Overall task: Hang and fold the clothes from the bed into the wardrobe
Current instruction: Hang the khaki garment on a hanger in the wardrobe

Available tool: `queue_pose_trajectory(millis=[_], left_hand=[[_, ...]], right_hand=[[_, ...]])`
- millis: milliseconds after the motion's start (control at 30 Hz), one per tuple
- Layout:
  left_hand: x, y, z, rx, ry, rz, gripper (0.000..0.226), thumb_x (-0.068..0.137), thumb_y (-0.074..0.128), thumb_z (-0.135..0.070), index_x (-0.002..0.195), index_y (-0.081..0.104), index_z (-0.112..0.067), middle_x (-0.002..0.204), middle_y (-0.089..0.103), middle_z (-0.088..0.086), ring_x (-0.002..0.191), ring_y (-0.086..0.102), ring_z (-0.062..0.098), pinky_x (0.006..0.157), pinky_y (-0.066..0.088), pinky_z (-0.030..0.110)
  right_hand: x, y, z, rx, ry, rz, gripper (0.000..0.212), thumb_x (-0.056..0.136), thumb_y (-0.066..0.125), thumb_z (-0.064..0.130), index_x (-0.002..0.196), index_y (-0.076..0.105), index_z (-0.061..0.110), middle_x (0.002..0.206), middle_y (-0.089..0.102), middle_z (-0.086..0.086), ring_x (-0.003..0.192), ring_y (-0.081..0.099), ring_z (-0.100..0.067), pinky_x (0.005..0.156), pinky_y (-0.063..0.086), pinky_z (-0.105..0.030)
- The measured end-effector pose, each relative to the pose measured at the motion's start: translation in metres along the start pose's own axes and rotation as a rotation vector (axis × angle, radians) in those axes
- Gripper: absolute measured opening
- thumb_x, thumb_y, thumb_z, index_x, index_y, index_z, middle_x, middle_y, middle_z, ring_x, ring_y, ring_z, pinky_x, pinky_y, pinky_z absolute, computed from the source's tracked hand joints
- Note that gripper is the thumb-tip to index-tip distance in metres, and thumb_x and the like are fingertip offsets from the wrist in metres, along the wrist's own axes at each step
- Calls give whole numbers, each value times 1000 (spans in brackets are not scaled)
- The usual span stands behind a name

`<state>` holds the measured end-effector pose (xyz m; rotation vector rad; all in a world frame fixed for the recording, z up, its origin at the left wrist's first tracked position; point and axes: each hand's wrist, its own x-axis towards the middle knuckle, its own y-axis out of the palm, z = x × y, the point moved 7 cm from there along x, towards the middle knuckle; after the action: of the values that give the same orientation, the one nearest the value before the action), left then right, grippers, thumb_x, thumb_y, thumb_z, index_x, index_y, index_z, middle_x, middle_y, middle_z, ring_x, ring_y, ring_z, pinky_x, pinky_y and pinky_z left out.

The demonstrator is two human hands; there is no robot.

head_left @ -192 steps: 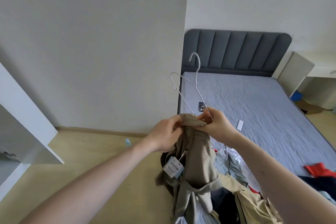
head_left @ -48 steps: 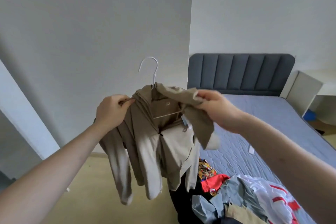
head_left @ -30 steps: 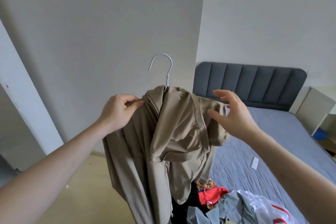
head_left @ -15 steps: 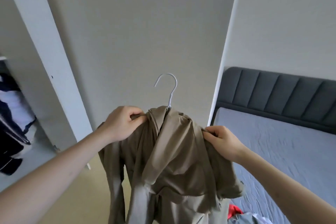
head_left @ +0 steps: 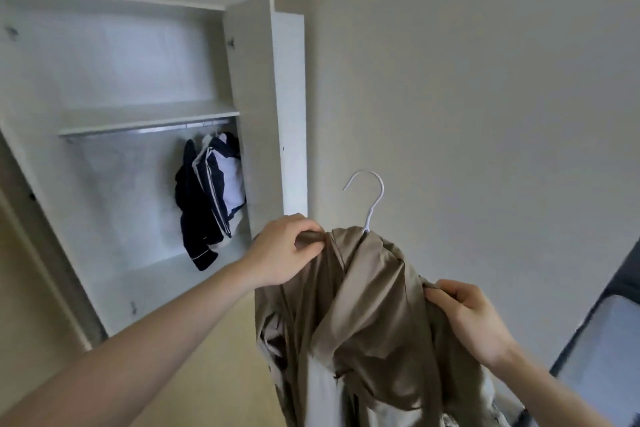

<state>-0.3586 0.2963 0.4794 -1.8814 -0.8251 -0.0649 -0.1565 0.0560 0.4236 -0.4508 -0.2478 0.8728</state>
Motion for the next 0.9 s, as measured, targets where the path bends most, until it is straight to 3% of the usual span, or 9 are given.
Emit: queue_pose_trajectory(millis=[133,300,467,600,767,833,900], left_hand=[[0,-40,60,71,-16,-95,24,94,66,-36,117,69,-29,111,66,-19,107,59,6,99,48,34],[5,-82,145,111,-83,-121,26,97,64,-32,123,67,-32,113,62,-21,104,55,1,98,46,28],[10,-124,230,144,-157,-132,38,98,63,-30,135,58,-35,136,54,-22,124,46,-1,107,35,22],[11,-155,293,136,-237,-156,39,97,65,-26,135,58,-32,137,52,-21,124,45,-2,105,33,18],[15,-181,367,130,-341,-167,40,94,68,-21,133,61,-30,137,55,-15,127,50,4,104,34,18],[21,-189,392,121,-382,-182,39,94,68,-21,132,61,-29,135,55,-14,123,50,4,106,38,21],[31,-194,415,120,-417,-197,38,95,68,-19,131,60,-27,133,55,-14,119,49,2,105,38,21]], right_hand=[[40,60,29,57,-20,67,38,98,63,24,64,60,9,59,55,3,61,51,-10,69,38,-37],[96,143,63,112,-45,130,41,99,63,23,61,54,10,59,48,1,62,46,-11,67,34,-36],[150,223,99,154,-52,172,39,99,63,26,69,58,2,61,53,-2,65,50,-14,68,37,-36],[184,279,129,182,-36,207,40,101,60,29,72,66,2,64,63,-9,67,57,-15,68,42,-33],[231,338,157,144,-4,244,38,103,55,40,82,78,18,77,76,4,79,71,-13,81,52,-32],[254,360,164,114,-4,255,36,101,53,48,88,78,26,82,77,8,86,73,-14,90,55,-37],[279,383,171,114,-9,272,38,101,53,46,86,77,20,81,77,5,88,72,-20,94,55,-42]])
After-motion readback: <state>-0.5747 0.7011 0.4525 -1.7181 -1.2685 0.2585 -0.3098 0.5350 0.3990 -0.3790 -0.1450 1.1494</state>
